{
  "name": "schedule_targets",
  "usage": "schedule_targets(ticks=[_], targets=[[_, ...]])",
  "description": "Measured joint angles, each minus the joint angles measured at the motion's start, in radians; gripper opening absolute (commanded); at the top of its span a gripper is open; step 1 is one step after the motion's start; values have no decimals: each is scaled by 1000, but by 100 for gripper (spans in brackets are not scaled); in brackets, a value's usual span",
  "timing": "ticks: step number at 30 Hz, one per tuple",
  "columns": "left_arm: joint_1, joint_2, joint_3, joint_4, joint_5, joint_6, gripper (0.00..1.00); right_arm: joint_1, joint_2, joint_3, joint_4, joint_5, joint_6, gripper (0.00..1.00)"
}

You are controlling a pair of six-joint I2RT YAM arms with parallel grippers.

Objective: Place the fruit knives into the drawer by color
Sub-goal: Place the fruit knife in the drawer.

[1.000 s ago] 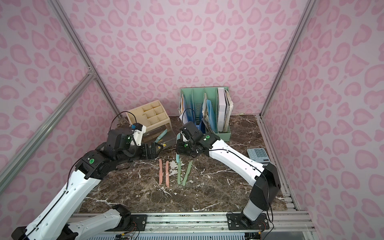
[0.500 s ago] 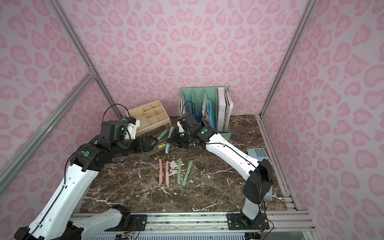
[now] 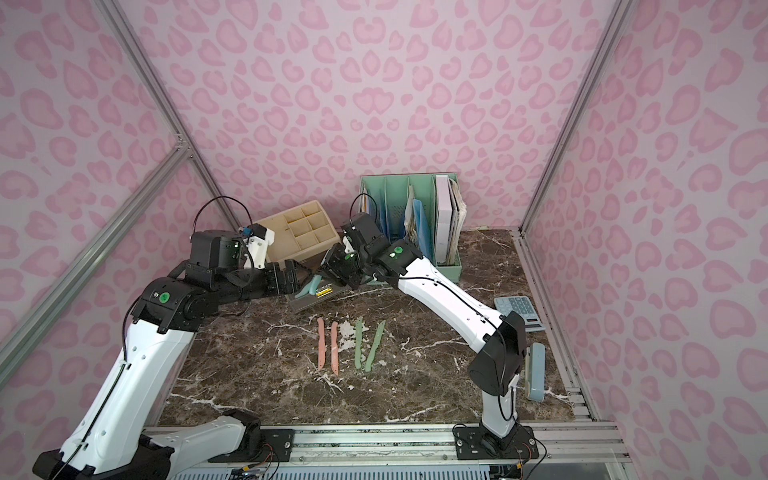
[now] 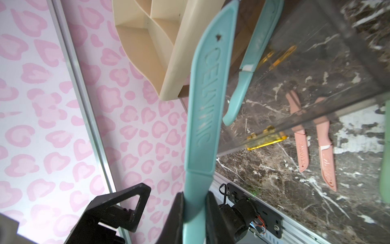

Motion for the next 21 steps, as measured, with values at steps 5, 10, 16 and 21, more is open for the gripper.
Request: schedule_targets(ticks=[5,10,16,21], targets=[[26,18,31,-2,21,12,99,32,22,5,-29,25,80,0],[36,28,42,1,44,11,99,38,60,29,-42,63,127,0],[37,26,36,8,59,11,99,39,124,101,-39,101,153,0],[38,26,33,14,73,-1,99,48,189,146,-43,110,176,0]])
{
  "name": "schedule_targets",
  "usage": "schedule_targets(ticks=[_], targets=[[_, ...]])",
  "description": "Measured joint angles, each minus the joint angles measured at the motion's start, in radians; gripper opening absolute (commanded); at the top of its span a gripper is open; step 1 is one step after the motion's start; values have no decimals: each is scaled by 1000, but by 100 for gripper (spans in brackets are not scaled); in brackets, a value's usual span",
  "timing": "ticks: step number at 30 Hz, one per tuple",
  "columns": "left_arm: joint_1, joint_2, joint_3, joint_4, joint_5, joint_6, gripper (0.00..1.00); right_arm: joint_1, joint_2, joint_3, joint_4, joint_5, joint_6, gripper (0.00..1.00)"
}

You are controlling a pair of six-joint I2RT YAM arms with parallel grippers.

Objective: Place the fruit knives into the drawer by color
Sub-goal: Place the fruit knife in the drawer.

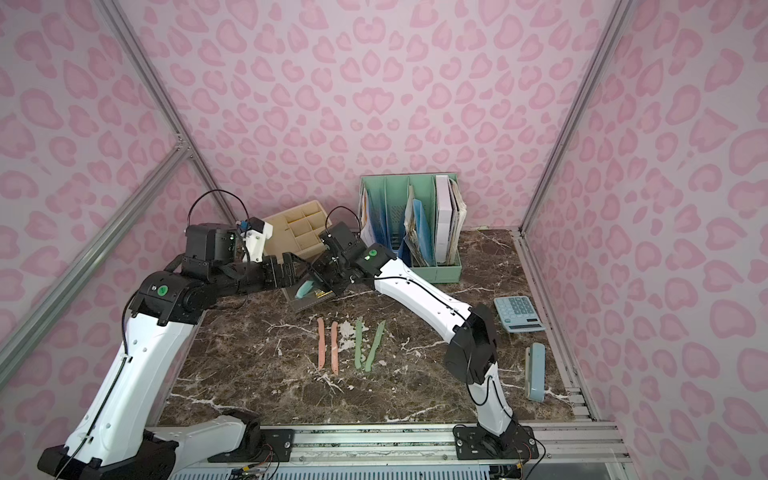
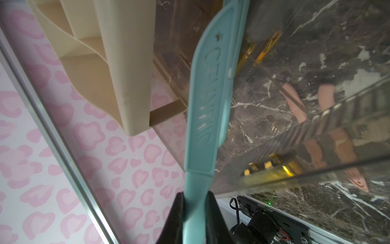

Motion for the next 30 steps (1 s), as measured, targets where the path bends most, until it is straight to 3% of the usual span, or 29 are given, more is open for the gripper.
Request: schedule_targets(ticks=[6,12,16,30], targets=[[0,2,0,9,11,-3,99,3,25,15,10,1,19,1],[2,1,-5,12,14,-3,99,1,37,31,12,10,19,26],[2,1,-5,13,15,-3,99,2,37,31,13,8,18,32],[20,13,39,13,-16,10,99,-19,-43,-24,53,6,-23,32]])
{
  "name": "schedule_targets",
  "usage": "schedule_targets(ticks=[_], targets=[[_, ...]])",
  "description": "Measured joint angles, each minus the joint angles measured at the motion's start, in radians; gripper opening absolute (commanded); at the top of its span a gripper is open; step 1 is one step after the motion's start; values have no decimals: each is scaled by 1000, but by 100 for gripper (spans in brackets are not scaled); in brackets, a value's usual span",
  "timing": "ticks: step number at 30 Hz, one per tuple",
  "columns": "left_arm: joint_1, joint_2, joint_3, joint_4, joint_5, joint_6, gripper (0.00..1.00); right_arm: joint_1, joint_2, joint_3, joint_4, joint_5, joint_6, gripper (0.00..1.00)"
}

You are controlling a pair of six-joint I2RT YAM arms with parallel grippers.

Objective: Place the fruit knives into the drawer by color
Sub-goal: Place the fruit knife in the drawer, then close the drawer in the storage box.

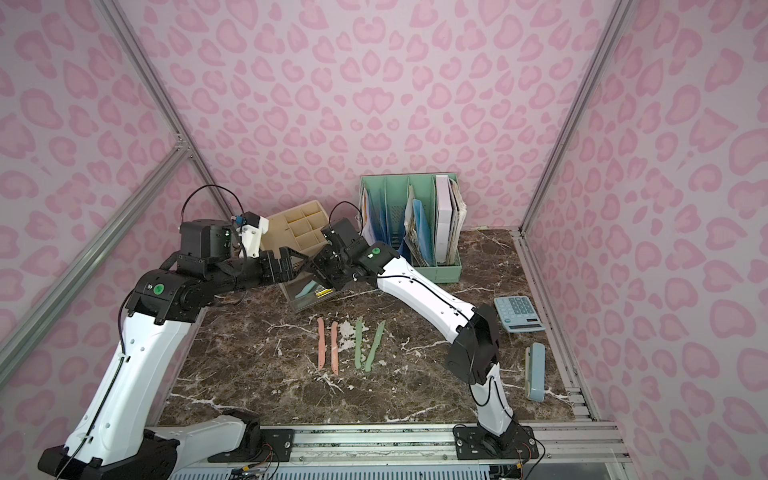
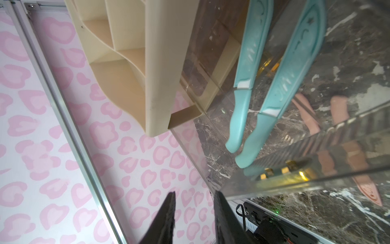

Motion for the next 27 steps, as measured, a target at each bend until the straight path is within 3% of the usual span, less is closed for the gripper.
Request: schedule_targets(ticks=[11,19,27], targets=[[55,93,97,-68,-113,-45,97,-35,-97,-135,67,-86,-109,8],[84,243,248,-191,-220,-81,94,-61,-214,-275,99,-167,-264,4],[115,309,258,-275,-284,-124,92,-60,-341,-435,104,-211,-406,2]])
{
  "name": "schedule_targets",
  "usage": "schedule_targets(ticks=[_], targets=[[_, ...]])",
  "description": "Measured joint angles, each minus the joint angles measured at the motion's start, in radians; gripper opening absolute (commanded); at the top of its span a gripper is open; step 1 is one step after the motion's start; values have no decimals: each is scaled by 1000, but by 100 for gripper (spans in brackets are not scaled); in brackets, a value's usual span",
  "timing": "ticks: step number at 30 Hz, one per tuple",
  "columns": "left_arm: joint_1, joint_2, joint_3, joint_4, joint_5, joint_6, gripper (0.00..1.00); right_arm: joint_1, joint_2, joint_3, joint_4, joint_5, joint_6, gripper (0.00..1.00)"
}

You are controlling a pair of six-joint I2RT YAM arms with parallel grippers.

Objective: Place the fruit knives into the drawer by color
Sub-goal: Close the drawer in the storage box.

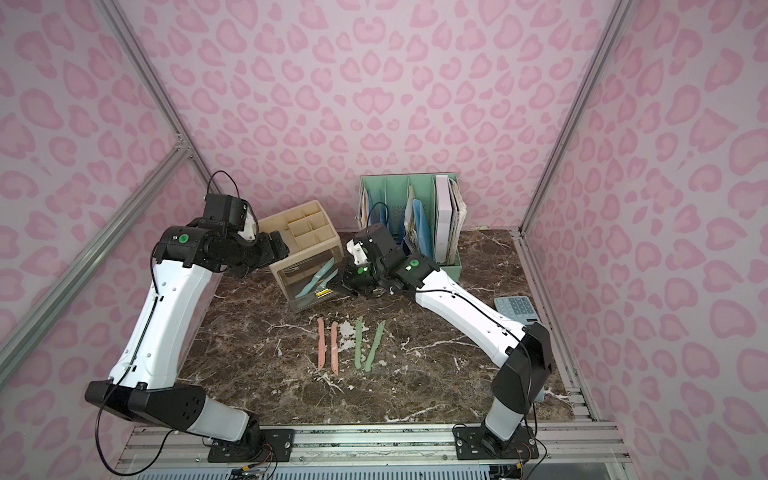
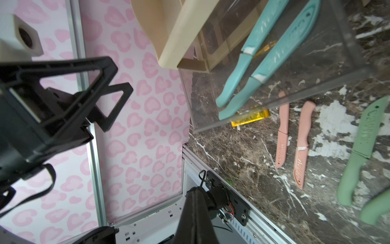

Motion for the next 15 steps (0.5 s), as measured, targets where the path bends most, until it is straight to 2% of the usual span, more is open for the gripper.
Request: schedule_targets(ticks=[15], targets=[[79,105,-24,19,6,-28,88,-20,-12,-149,14,-19,-125,0]])
